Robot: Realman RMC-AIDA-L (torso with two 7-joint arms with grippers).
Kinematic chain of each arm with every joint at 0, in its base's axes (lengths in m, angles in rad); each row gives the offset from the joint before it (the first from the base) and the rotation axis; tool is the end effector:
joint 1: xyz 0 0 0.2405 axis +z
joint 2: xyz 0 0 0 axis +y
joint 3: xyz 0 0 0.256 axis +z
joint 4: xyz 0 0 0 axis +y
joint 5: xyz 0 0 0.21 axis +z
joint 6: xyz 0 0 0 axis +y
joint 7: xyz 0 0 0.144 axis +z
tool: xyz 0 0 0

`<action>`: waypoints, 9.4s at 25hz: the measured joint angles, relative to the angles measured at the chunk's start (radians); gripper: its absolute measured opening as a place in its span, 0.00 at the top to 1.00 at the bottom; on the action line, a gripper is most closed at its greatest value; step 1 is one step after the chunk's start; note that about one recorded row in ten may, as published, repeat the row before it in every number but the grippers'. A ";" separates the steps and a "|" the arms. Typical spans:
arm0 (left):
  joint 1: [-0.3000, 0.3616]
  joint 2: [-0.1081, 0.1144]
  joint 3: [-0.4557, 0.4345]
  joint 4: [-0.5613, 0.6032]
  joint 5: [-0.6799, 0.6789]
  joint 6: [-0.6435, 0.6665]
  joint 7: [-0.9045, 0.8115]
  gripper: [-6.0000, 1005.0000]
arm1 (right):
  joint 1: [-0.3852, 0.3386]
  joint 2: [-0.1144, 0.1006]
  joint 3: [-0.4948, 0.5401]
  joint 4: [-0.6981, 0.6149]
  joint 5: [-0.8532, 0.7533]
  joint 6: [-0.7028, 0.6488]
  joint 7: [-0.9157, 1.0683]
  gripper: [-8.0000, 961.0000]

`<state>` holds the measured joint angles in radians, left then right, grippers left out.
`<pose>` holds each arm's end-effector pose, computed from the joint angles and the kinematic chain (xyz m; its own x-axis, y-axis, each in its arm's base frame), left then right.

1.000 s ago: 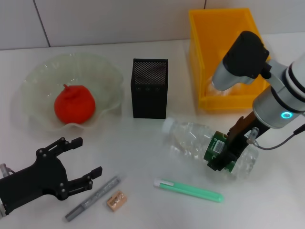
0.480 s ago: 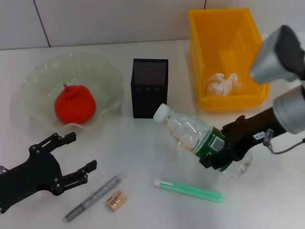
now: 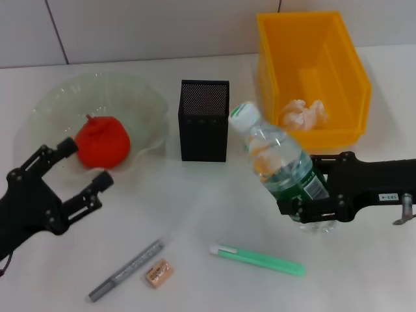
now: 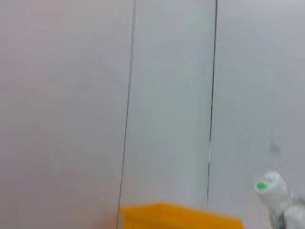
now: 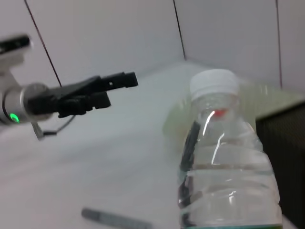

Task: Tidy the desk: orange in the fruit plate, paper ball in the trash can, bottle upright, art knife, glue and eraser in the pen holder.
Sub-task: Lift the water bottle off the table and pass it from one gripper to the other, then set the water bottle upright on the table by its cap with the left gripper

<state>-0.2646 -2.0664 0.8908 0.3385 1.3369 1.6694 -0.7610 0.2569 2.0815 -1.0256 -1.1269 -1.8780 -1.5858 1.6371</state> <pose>-0.3004 0.2498 -0.0059 0.6099 -0.0101 0.7924 0.4770 -0.7938 -0.3773 0.2557 0.2901 0.0266 0.8497 -0.3529 -0.3918 -0.4405 -0.8835 -0.1595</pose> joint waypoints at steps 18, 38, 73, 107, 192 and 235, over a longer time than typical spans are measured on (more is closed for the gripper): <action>-0.112 -0.006 0.035 -0.115 -0.056 0.146 -0.140 0.17 | 0.095 -0.001 0.049 0.386 0.205 -0.031 -0.467 0.19; -0.158 -0.009 0.094 -0.128 -0.054 0.149 -0.150 0.17 | 0.245 0.004 0.037 0.597 0.220 -0.065 -0.574 0.18; -0.194 -0.012 0.111 -0.130 -0.054 0.169 -0.249 0.18 | 0.369 0.011 -0.002 0.799 0.220 -0.027 -0.644 0.17; -0.205 -0.010 0.123 -0.118 -0.046 0.159 -0.300 0.56 | 0.365 0.011 -0.016 0.806 0.231 -0.040 -0.647 0.16; -0.189 0.002 0.149 -0.035 0.006 0.175 -0.290 0.57 | 0.361 -0.001 -0.149 0.718 0.273 0.017 -0.560 0.13; -0.095 0.042 0.004 0.064 0.024 0.102 -0.230 0.57 | 0.087 -0.002 0.187 0.586 0.234 -0.096 -0.657 0.13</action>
<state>-0.3591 -2.0246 0.8945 0.4023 1.3610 1.7711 -0.9911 0.3435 2.0793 -0.8386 -0.5414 -1.6442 -1.6820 0.9803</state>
